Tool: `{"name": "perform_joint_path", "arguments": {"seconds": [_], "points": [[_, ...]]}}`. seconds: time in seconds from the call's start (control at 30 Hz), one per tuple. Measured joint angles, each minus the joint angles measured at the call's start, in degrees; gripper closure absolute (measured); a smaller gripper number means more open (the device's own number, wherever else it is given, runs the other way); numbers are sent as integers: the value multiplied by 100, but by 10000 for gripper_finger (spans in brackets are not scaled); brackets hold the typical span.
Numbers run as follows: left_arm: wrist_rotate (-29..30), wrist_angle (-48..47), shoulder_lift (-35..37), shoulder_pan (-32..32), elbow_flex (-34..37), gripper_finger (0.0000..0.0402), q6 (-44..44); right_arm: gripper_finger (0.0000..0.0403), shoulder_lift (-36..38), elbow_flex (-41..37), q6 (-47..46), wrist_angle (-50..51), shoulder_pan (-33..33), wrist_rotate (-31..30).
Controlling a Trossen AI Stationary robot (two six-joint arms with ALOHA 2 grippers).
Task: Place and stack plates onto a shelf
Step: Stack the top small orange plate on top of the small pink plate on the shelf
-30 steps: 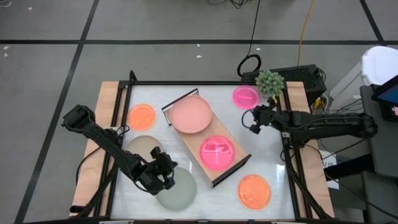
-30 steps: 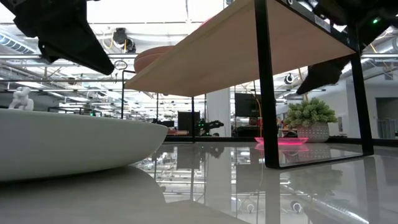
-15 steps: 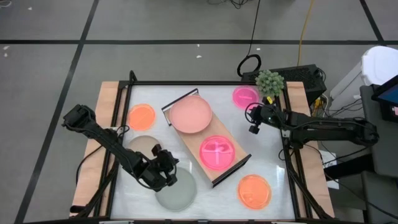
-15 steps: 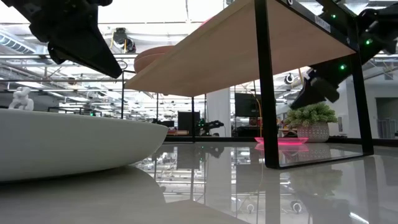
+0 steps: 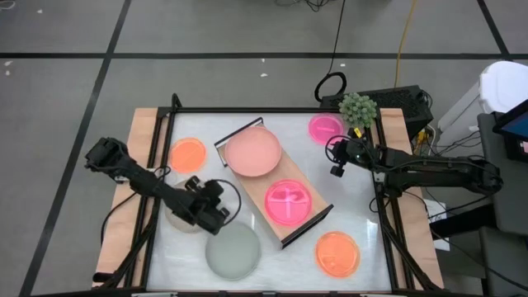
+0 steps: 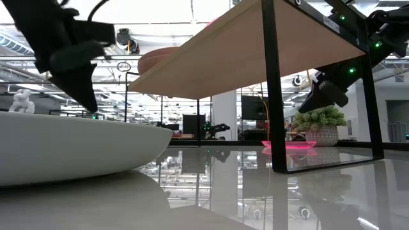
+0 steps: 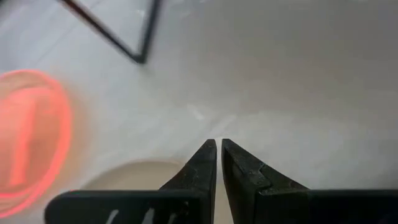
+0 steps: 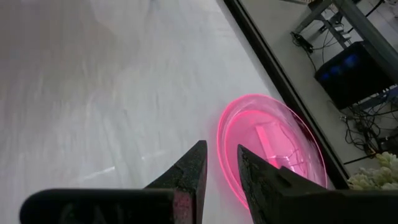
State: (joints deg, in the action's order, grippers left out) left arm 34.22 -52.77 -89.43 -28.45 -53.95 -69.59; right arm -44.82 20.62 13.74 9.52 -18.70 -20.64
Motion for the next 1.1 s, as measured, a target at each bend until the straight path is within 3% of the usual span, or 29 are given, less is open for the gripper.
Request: {"name": "perform_joint_path", "arguments": {"seconds": [0.3,0.4,0.57,0.87,1.1], "points": [[-174,-1686,-2,869,0,369,-363,328,0,0,-15,12,2,1],[-426,-1667,-2,1132,63,361,-298,328,0,0,-8,13,2,2],[-317,-1629,-2,1315,444,341,-509,328,0,0,0,17,2,2],[-230,-1394,-4,1410,839,338,-584,328,0,0,48,15,2,2],[-566,-1248,-4,1739,982,338,-331,328,0,2,48,13,2,2]]}}
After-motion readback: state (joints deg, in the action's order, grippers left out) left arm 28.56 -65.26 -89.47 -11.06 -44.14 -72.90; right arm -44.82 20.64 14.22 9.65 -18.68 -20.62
